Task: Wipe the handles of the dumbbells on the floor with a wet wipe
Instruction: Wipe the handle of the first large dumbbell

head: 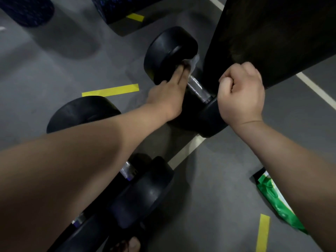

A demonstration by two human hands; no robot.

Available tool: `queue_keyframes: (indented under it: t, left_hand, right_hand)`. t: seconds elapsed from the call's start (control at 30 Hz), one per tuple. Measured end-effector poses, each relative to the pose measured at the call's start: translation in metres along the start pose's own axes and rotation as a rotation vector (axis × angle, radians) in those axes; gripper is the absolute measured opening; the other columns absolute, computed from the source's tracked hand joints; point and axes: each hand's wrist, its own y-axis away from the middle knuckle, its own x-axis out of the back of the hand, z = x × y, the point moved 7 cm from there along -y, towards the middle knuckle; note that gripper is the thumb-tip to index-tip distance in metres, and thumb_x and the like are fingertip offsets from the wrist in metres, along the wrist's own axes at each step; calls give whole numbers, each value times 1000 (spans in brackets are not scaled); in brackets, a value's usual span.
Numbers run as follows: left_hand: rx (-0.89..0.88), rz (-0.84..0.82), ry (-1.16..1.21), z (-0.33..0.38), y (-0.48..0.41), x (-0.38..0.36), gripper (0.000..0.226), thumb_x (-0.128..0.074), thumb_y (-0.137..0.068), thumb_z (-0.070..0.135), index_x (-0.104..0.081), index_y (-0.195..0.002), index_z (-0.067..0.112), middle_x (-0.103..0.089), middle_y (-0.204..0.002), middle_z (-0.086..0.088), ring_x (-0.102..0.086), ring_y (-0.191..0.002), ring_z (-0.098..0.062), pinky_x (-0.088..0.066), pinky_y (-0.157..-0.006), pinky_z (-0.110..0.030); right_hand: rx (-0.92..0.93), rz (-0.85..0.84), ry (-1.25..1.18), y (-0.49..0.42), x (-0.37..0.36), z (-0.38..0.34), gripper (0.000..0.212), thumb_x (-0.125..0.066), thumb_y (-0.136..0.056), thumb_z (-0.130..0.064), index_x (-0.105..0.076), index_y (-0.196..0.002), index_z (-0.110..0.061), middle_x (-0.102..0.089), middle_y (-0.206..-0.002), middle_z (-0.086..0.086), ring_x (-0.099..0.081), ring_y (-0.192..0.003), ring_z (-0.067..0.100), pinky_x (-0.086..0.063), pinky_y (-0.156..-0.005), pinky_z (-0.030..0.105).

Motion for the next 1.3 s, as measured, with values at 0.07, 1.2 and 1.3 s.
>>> queue_keyframes:
  t: [0.07,1.2,1.3]
  left_hand:
    - [-70,-51,140,11,1,-5,99,-55,-82,-2,-6,-161,33,4,-168,14,-53,-130,-35,-48,-101,-41]
    - [-351,201,-216,34,-17,3,62,-51,-88,7,-42,-148,5,-47,-146,-14,-38,-138,-32,-15,-124,-40]
    - [-626,73,-80,51,-5,-3,62,-59,-85,4,-49,-146,7,-52,-145,-16,-44,-136,-34,-19,-121,-41]
  right_hand:
    - [3,3,6,0,0,0,24,-39,-88,-19,-60,-81,-10,-55,-89,6,-51,-89,23,-42,-70,34]
    - [14,-17,49,-2,-2,1,23,-40,-89,-19,-60,-83,-10,-54,-91,6,-51,-89,23,-41,-71,33]
    - [22,-9,58,-1,-2,-1,24,-39,-89,-20,-60,-83,-10,-55,-91,7,-50,-89,23,-40,-70,32]
